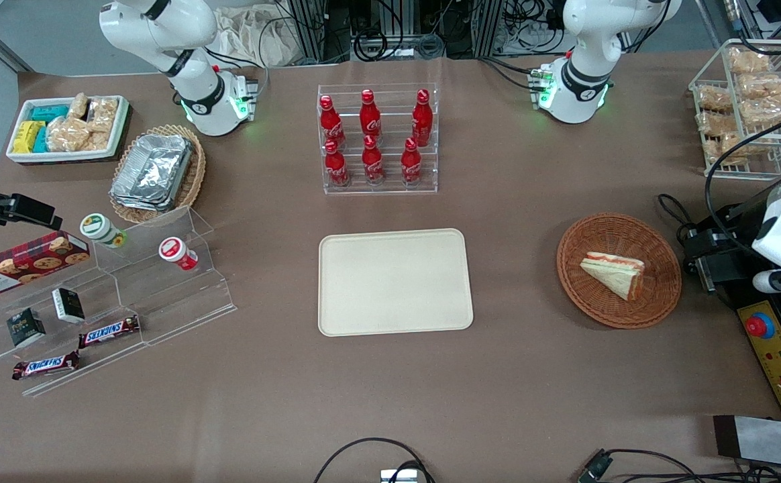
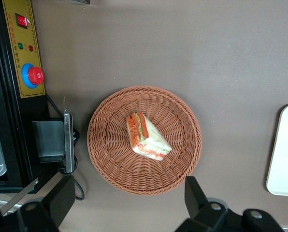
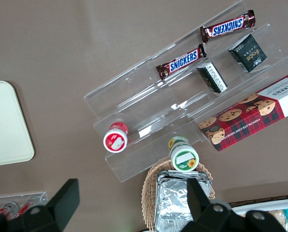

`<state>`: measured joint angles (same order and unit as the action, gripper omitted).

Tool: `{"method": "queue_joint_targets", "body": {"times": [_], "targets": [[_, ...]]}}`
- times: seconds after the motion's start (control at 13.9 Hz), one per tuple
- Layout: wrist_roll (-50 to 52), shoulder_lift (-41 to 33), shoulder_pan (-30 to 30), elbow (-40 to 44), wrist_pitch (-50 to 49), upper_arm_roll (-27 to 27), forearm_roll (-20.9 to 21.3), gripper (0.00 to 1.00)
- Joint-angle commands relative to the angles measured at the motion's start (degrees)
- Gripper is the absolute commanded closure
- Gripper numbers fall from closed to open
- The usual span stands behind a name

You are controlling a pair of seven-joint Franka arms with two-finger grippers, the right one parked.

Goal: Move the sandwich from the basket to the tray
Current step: 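Move the left gripper down over the wrapped sandwich in the wicker basket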

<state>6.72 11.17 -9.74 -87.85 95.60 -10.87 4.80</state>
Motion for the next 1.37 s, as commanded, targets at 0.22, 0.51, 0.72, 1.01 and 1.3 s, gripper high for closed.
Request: {"method": "queue_joint_targets", "body": {"times": [0.22, 0.51, 0.72, 1.01, 1.3], "targets": [[0.13, 0.96, -0.98, 1.98, -1.82, -0.12, 0.73, 0.0], [6.43, 2.19, -1.77, -0.12, -3.13, -0.03, 0.73, 0.0], [19.09, 1.49, -1.77, -4.41, -0.87, -0.03, -0.32, 0.0], [20.97, -3.25, -4.66, -18.72, 10.72, 0.06, -0.5, 0.0], [21.05, -4.5, -6.17, -28.24, 23.03, 0.06, -2.76, 0.0]]}}
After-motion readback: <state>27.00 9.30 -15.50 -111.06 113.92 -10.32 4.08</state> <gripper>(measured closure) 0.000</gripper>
